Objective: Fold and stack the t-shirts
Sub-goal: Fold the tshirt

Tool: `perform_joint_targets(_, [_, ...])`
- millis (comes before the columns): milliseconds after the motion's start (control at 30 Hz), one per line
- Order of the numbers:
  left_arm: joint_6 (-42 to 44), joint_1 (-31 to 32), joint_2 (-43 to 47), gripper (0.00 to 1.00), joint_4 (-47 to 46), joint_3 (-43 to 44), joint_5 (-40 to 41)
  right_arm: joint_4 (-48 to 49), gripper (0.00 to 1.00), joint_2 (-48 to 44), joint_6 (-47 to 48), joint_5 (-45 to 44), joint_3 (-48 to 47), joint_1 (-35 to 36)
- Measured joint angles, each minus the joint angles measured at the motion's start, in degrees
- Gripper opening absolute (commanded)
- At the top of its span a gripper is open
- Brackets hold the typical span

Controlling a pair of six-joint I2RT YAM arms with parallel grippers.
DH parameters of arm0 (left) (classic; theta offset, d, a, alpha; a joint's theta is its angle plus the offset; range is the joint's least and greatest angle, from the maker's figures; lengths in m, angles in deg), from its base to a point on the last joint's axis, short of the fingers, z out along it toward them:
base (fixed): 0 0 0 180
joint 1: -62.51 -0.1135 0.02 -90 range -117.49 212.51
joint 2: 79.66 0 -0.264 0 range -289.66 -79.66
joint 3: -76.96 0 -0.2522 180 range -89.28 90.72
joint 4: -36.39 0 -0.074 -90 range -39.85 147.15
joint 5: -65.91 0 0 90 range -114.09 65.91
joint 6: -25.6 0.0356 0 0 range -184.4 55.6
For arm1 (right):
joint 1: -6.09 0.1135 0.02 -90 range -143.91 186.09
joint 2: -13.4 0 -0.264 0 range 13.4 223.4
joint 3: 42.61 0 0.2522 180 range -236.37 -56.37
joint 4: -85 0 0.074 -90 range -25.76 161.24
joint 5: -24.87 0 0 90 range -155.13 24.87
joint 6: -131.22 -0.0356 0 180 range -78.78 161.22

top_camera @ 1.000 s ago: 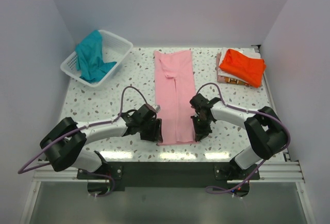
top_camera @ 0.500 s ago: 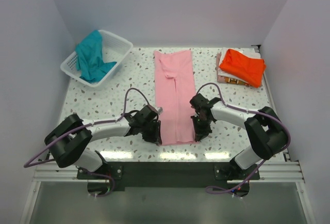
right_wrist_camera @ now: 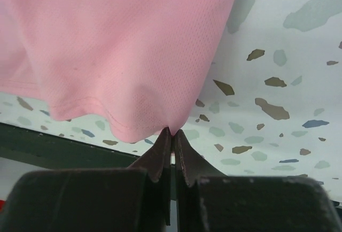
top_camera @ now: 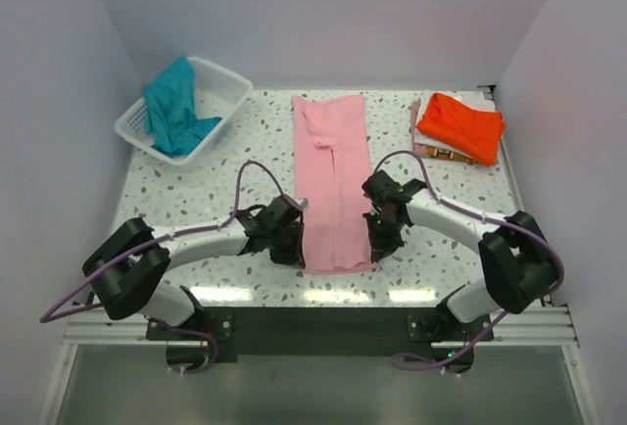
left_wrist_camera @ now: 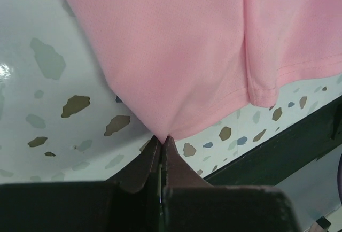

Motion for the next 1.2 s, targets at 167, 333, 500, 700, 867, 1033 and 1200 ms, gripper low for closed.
perform_joint_targets(167, [0.0, -0.1, 1.3, 0.00, 2.6, 4.6, 3.6, -3.0, 0.00, -1.7, -0.2, -0.7, -4.7, 0.0])
perform_joint_targets(333, [0.0, -1.8, 1.3, 0.00, 3.0, 8.3, 5.4, -4.9, 0.00, -1.7, -0.8, -2.8, -10.2, 0.0])
perform_joint_targets(500, [0.9, -7.0, 1.2, 0.00, 3.1, 9.5, 5.5, -5.6, 0.00, 1.0, -1.1, -4.5, -16.2, -0.5])
perform_joint_targets(700, [3.8, -12.4, -1.9, 0.00, 2.6, 14.1, 4.8, -5.6, 0.00, 8.7, -0.8, -5.5, -23.7, -2.3])
perform_joint_targets(867, [7.4, -16.2, -9.2, 0.00, 1.8, 20.2, 2.0, -6.0, 0.00, 16.5, 0.0, -6.6, -30.9, -4.1])
perform_joint_targets(1033, [10.4, -20.7, -16.3, 0.00, 1.9, 26.4, -1.0, -7.0, 0.00, 23.1, 0.8, -7.0, -39.1, -6.1])
perform_joint_targets(1200, [12.8, -25.1, -23.1, 0.00, 1.9, 34.4, -4.5, -8.5, 0.00, 30.2, 1.5, -7.7, -50.1, -8.2])
